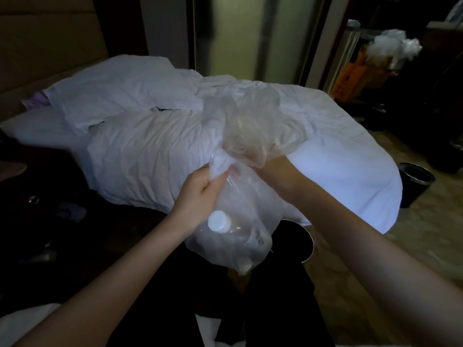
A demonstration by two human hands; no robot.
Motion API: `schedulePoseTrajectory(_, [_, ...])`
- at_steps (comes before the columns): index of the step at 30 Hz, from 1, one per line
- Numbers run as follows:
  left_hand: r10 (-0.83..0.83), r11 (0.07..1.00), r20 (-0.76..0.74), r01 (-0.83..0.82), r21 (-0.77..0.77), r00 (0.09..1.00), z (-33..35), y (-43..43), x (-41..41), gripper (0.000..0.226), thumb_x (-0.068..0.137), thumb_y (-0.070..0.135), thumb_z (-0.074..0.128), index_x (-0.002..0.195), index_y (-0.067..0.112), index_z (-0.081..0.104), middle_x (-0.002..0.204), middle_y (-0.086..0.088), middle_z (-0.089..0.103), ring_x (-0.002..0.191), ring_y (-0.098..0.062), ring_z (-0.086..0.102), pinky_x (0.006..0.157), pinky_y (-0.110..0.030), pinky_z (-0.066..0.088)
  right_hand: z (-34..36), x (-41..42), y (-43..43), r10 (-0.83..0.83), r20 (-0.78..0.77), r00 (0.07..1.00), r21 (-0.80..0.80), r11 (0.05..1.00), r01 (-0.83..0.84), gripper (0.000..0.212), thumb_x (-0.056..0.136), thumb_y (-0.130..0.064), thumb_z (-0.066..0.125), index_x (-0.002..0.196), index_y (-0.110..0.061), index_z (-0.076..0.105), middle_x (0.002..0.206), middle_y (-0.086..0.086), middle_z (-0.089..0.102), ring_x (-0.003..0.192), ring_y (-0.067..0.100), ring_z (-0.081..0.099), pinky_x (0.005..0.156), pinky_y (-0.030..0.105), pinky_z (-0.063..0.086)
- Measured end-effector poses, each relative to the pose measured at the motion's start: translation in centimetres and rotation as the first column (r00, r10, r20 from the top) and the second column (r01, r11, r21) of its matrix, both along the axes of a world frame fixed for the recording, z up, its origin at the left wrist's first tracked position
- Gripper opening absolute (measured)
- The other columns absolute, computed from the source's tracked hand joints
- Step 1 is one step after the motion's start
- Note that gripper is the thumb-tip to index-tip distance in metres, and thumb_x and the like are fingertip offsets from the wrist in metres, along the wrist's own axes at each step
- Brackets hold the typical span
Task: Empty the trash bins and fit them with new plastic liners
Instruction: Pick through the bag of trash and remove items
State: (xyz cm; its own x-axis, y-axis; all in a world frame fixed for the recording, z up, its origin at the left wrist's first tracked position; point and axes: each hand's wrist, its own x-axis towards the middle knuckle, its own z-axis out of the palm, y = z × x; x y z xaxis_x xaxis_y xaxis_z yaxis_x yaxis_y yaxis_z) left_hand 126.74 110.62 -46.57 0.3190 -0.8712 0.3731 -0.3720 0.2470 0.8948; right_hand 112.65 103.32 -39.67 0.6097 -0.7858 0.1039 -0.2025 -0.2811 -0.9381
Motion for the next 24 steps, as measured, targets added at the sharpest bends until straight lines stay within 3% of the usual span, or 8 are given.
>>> schedulePoseTrajectory(2, [0.014,1.000,-0.055,-0.014,-0.006,0.998,0.3,0.0,0.3,0.048,0.098,0.033,0.053,0.089,-0.013,0.062,0.068,-0.010,0.052,0.065,-0.017,0.050,0.063,-0.037,0.040,-0.1,-0.1,0.1,-0.002,0.098,0.995,0.001,1.000,0.002,0.011,0.095,-0.001,0.056,0.096,0.006,0.065,0.103,0.032,0.063,0.097,0.034,0.061,0.097,0.048,0.047])
schedulePoseTrajectory(6, [0.011,1.000,-0.165,-0.013,-0.008,0.986,0.8,0.1,0.3,0.048,0.094,0.042,0.054,0.089,-0.004,0.068,0.081,-0.030,0.065,0.075,-0.025,0.060,0.072,-0.043,0.051,-0.4,0.7,0.3,0.004,0.123,0.992,0.007,1.000,-0.005,0.028,0.090,-0.014,0.069,0.111,0.004,0.067,0.108,0.018,0.072,0.104,0.023,0.068,0.097,0.041,0.053])
schedulePoseTrajectory(9, [0.028,0.999,-0.208,-0.034,-0.023,0.978,1.1,0.0,0.7,0.031,0.099,0.032,0.054,0.080,0.027,0.078,0.081,-0.011,0.074,0.077,-0.015,0.070,0.072,-0.025,0.054,-0.6,0.4,0.3,0.077,0.162,0.984,-0.010,0.997,-0.076,0.012,0.089,-0.013,0.071,0.100,-0.016,0.071,0.091,-0.009,0.076,0.090,0.003,0.071,0.076,0.015,0.053])
schedulePoseTrajectory(12, [0.048,0.998,-0.240,-0.055,-0.022,0.970,1.6,0.2,0.9,0.036,0.101,0.028,0.052,0.076,0.034,0.078,0.081,0.004,0.076,0.080,-0.009,0.072,0.074,-0.021,0.055,-1.4,-0.5,0.0,0.084,0.198,0.977,0.000,0.996,-0.086,0.026,0.088,-0.027,0.070,0.112,-0.017,0.068,0.107,-0.006,0.074,0.102,0.005,0.069,0.080,0.015,0.051])
schedulePoseTrajectory(15, [0.085,0.995,-0.277,-0.094,-0.020,0.957,2.0,0.3,1.1,0.035,0.101,0.027,0.052,0.077,0.024,0.077,0.085,-0.008,0.075,0.081,-0.014,0.072,0.078,-0.029,0.056,-1.9,-0.8,0.0,0.063,0.158,0.985,0.025,0.997,-0.068,0.048,0.080,-0.040,0.072,0.123,-0.024,0.060,0.113,-0.019,0.069,0.103,-0.011,0.062,0.077,0.007,0.048])
schedulePoseTrajectory(18, [0.111,0.992,-0.307,-0.123,-0.018,0.945,2.3,0.4,1.2,0.038,0.101,0.029,0.052,0.087,-0.001,0.071,0.095,-0.031,0.068,0.082,-0.026,0.066,0.084,-0.048,0.053,-2.8,-1.0,-0.3,0.042,0.124,0.991,0.022,0.999,-0.045,0.053,0.077,-0.044,0.075,0.126,-0.030,0.059,0.119,-0.019,0.067,0.109,-0.007,0.062,0.087,0.017,0.050])
schedulePoseTrajectory(22, [0.126,0.988,-0.327,-0.148,-0.043,0.937,2.3,0.3,1.0,0.045,0.101,0.030,0.052,0.082,-0.008,0.065,0.081,-0.021,0.063,0.080,-0.025,0.061,0.078,-0.039,0.050,-3.8,-0.8,0.2,-0.001,0.191,0.982,0.057,0.998,-0.010,0.030,0.090,-0.032,0.069,0.118,-0.023,0.069,0.114,-0.006,0.073,0.108,0.009,0.067,0.094,0.028,0.052])
schedulePoseTrajectory(24, [0.147,0.984,-0.331,-0.172,-0.047,0.932,2.3,0.1,1.0,0.049,0.100,0.032,0.052,0.075,-0.009,0.060,0.079,-0.015,0.055,0.078,-0.024,0.052,0.075,-0.036,0.043,-4.3,-0.4,0.6,-0.076,0.219,0.973,0.083,0.995,0.059,0.024,0.094,-0.030,0.065,0.106,-0.011,0.074,0.094,0.000,0.074,0.090,0.012,0.069,0.084,0.030,0.053])
